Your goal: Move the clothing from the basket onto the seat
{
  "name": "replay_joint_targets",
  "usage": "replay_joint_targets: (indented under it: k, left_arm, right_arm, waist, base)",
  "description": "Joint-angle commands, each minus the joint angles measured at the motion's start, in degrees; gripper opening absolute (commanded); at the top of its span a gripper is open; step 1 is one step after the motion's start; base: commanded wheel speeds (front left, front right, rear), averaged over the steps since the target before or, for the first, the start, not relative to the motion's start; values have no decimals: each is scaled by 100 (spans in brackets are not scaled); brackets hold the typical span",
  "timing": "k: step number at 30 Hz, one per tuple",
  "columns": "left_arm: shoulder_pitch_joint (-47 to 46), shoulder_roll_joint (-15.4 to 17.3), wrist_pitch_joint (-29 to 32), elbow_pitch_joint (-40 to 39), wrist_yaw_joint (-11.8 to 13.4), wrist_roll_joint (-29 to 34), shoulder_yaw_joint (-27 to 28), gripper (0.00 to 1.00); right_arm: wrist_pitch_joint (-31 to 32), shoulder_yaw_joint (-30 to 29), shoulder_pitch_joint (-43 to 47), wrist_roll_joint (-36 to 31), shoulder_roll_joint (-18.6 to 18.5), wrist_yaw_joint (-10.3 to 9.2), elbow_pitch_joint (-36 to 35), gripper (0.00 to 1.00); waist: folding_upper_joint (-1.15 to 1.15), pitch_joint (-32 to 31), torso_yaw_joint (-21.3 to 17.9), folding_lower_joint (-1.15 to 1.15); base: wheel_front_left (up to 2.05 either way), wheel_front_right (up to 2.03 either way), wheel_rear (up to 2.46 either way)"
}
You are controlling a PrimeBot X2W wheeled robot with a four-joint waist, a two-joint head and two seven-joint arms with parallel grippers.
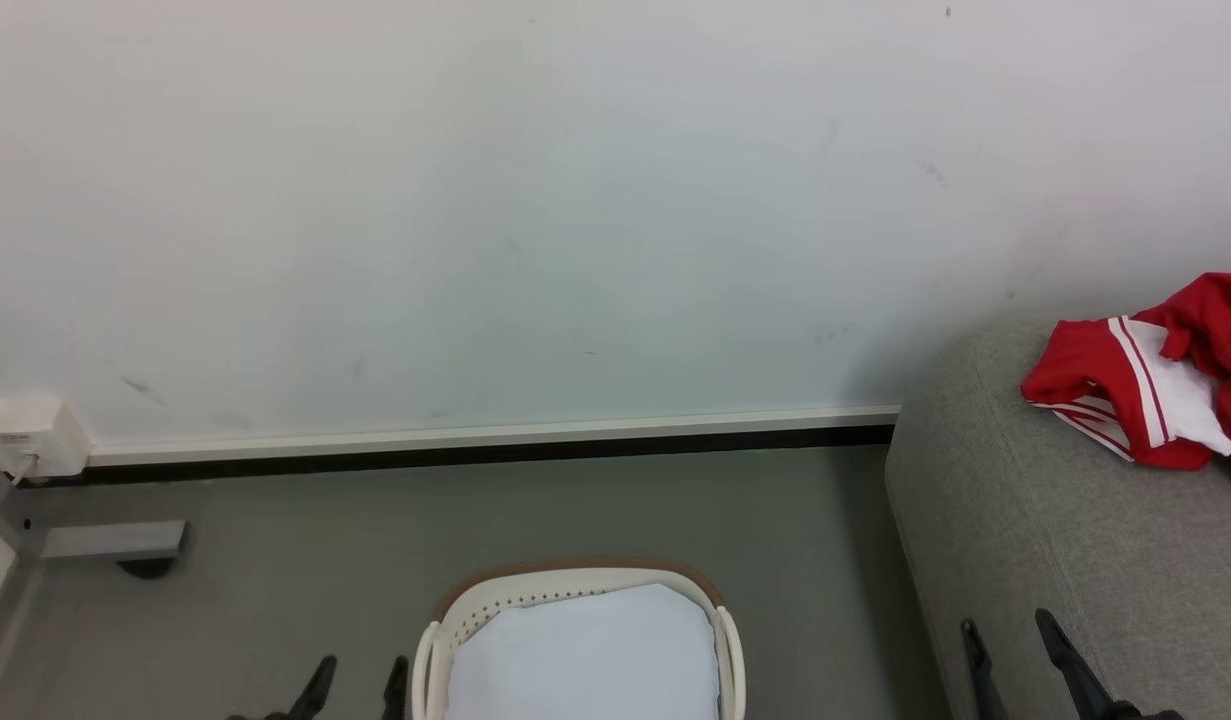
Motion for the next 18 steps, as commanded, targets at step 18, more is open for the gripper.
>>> replay_joint_targets:
  k: [18]
  left_arm:
    - [369,-641,-7,169,-677,890,1289,100]
  right_arm:
    - [0,-222,186,-58,-7,-15,51,100]
  waist:
    - [0,-117,-31,2]
  base:
    - [0,0,0]
